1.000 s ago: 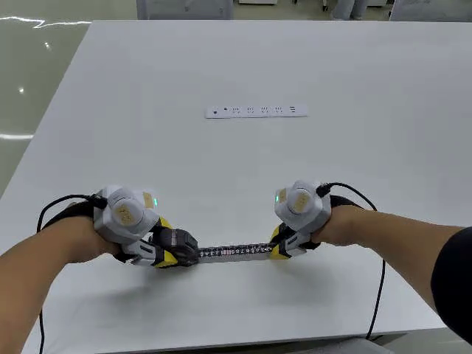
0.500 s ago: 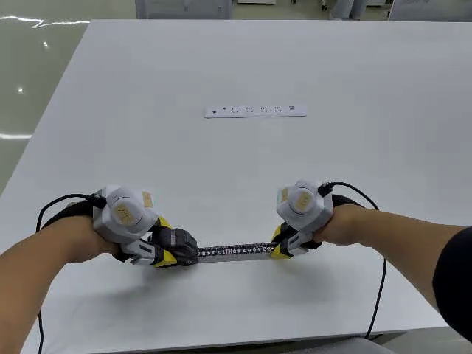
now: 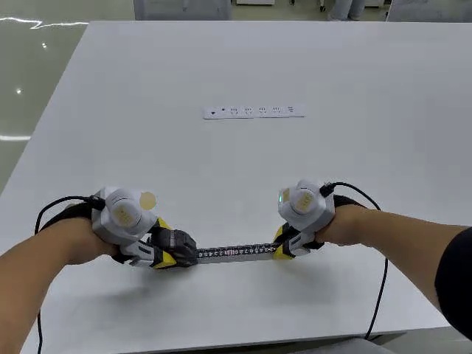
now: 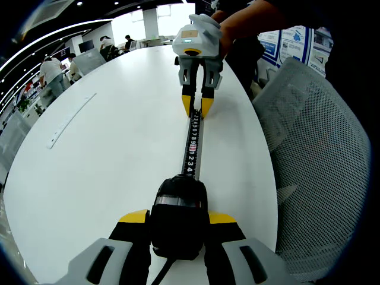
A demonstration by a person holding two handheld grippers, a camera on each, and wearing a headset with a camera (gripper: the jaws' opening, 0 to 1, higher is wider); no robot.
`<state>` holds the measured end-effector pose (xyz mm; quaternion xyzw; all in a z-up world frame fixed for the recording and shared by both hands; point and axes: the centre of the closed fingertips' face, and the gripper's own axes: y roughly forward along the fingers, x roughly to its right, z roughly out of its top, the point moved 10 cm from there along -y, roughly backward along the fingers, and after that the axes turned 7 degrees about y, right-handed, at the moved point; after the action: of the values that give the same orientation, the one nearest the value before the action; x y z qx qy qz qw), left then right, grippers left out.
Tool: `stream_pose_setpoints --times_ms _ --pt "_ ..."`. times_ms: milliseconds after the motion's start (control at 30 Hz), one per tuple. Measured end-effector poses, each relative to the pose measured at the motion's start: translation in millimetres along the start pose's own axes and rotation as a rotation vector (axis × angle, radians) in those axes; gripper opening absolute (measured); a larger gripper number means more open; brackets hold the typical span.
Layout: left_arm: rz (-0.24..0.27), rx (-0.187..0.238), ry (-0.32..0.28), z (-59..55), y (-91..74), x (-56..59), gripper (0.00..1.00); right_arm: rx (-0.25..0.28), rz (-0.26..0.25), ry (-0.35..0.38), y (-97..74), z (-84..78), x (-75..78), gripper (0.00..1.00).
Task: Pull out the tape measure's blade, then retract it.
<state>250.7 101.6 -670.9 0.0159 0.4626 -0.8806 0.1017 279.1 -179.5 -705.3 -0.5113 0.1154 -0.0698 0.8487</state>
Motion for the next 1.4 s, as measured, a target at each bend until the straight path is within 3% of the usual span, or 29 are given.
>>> stream_pose_setpoints --times_ms 1400 --pt "-0.001 0.001 0.004 -2.4 2.5 -3.1 0.30 -0.022 -0.012 0.009 -8.2 -12.3 5.4 0.10"
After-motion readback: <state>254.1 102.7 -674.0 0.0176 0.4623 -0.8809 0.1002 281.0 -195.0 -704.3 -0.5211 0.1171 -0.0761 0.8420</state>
